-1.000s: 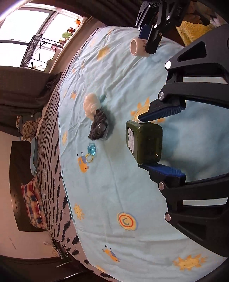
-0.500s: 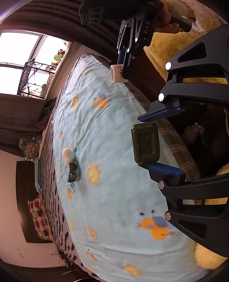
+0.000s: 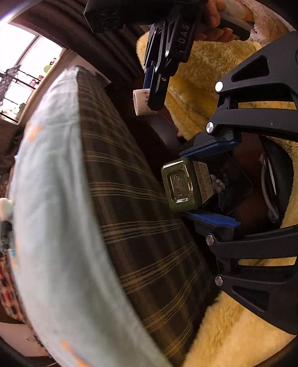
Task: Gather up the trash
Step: 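Lower both tools below the bed edge and release roll and bottle into bin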
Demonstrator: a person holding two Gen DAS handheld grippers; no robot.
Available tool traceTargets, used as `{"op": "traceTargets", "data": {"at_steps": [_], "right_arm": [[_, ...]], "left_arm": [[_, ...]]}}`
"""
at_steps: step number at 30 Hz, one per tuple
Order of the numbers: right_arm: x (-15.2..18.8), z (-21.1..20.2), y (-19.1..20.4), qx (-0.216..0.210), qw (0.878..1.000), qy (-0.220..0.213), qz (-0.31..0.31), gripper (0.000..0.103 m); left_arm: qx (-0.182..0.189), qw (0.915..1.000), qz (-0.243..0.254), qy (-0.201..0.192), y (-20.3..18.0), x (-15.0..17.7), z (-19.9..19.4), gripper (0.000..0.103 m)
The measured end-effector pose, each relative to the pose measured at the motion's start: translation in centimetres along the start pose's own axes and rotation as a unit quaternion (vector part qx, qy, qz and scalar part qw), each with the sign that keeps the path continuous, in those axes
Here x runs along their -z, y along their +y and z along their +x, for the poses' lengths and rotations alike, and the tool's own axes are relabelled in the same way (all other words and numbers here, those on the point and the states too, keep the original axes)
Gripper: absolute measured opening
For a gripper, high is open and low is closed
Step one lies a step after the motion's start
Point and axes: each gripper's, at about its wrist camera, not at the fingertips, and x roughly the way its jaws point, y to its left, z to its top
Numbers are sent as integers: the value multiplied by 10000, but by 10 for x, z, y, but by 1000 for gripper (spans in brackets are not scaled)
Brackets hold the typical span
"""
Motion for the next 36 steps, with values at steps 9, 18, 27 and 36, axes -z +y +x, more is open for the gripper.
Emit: {"op": "traceTargets", "data": {"at_steps": [9,18,27,36], "right_arm": [[9,53,-17,162,9970,662,369,33],[16,69,-20,163,9958,813,390,35],[8,66,-23,118,9961,718,499,48],[-18,18,-23,162,9981,128,578,68]], "left_arm": [[-108,9982,-147,578,4,10,56,42],[-92,9962,-320,809,11,15,79,42],[-127,9960,-352,811,12,19,75,53],[-90,9986,-282,439,11,10,42,71]]}}
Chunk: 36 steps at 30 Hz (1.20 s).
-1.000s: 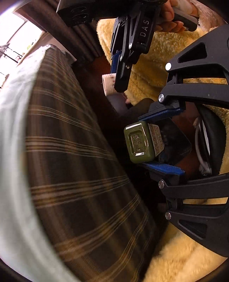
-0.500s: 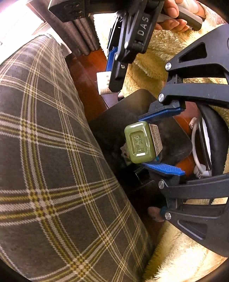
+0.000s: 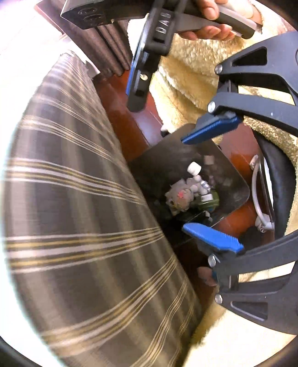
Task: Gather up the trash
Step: 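Lower both tools below the bed edge and release roll and bottle into bin, then raise both open tools back over the bed items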
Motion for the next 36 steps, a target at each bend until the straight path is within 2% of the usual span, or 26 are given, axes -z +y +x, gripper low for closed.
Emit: {"op": "traceTargets", "data": {"at_steps": [5,7,12,16,21,26,32,35,36], "right_arm": [[-24,-55,10,3,9959,-864,-271,84],[-34,-71,15,-9,9934,-1084,-376,91],[-68,-93,29,-15,9872,-1476,-602,92],[-97,-94,41,-86,9839,-1638,-712,92],[-134,-82,48,-34,9834,-1661,-726,92],[-165,-65,49,-46,9842,-1662,-605,92],[-209,-42,58,-152,9839,-1690,-555,92],[-233,-29,66,-203,9838,-1676,-610,90],[-242,-25,69,-231,9838,-1663,-632,85]], "left_arm": [[-173,9968,329,-707,-5,-16,-54,87],[-191,9946,388,-946,-6,-23,-76,89],[-292,9884,456,-1417,-2,-52,-120,93],[-457,9848,430,-1618,8,-79,-138,93],[-486,9836,174,-1728,30,-118,-144,93],[-531,9848,-7,-1652,54,-153,-134,92],[-810,9820,-10,-1709,71,-196,-119,92],[-822,9824,24,-1676,76,-215,-111,85],[-814,9825,51,-1672,76,-221,-108,84]]}}
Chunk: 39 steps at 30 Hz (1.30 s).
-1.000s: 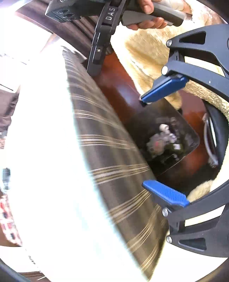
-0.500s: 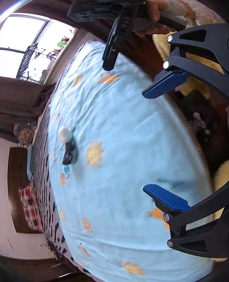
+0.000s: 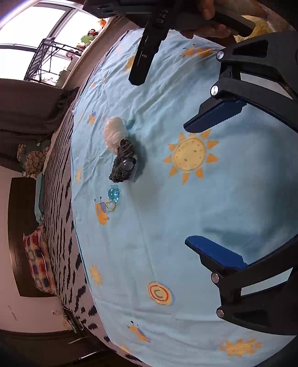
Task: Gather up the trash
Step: 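Raise both open tools back over the bed items, then grasp the white yarn ball with right tool while left tool grasps dark scrunchie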
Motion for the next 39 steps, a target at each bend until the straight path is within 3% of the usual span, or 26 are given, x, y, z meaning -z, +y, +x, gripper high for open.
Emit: {"op": "traceTargets", "data": {"at_steps": [4,9,11,13,18,25,27,32,35,39], "right_arm": [[-22,31,5,-13,10000,92,12,70],[-34,67,0,32,9993,339,169,61],[-35,77,-2,-171,9984,466,260,58],[-36,81,-1,-280,9981,510,225,48],[-39,70,1,-351,9987,368,53,38],[-44,41,-10,-147,9998,114,-123,37],[-41,33,-13,-122,9997,91,-170,37],[-34,25,-17,-100,9997,95,-200,37],[-28,19,-18,-86,9997,115,-199,37],[-17,1,-12,-127,9995,79,-267,37]], "left_arm": [[71,10000,17,-21,0,-16,16,78],[76,9999,97,-49,0,-34,31,75],[57,9999,135,-57,1,-39,36,75],[47,9998,170,-63,2,-44,40,74],[25,9997,232,-61,5,-55,52,70],[161,9995,271,-35,-2,-76,72,63],[188,9995,246,22,-3,-81,79,57],[293,9988,339,179,-11,-81,91,25],[162,9986,492,105,-18,-77,83,18],[194,9985,503,-19,-20,-72,63,15]]}}
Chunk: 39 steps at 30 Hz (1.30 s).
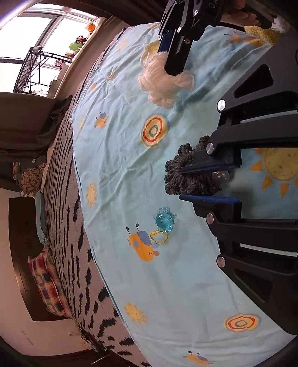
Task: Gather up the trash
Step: 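Grasp the white yarn ball with right tool while left tool grasps dark scrunchie, then lower both tools below the bed edge and release yarn and scrunchie into bin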
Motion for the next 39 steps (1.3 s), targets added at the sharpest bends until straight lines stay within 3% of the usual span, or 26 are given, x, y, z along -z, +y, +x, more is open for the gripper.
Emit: {"op": "traceTargets", "data": {"at_steps": [9,25,30,39], "right_arm": [[31,-61,27,-73,9992,-242,-301,37],[138,-142,33,-72,9996,-168,-221,37],[178,-152,32,-76,9999,64,-101,37],[239,-112,20,25,9958,890,232,38]], "left_arm": [[174,9991,87,-370,-25,30,-74,15],[459,9983,-171,-306,-75,163,-155,15],[435,9988,-141,-200,-90,201,-161,15],[469,9963,-321,648,-95,260,-117,15]]}}
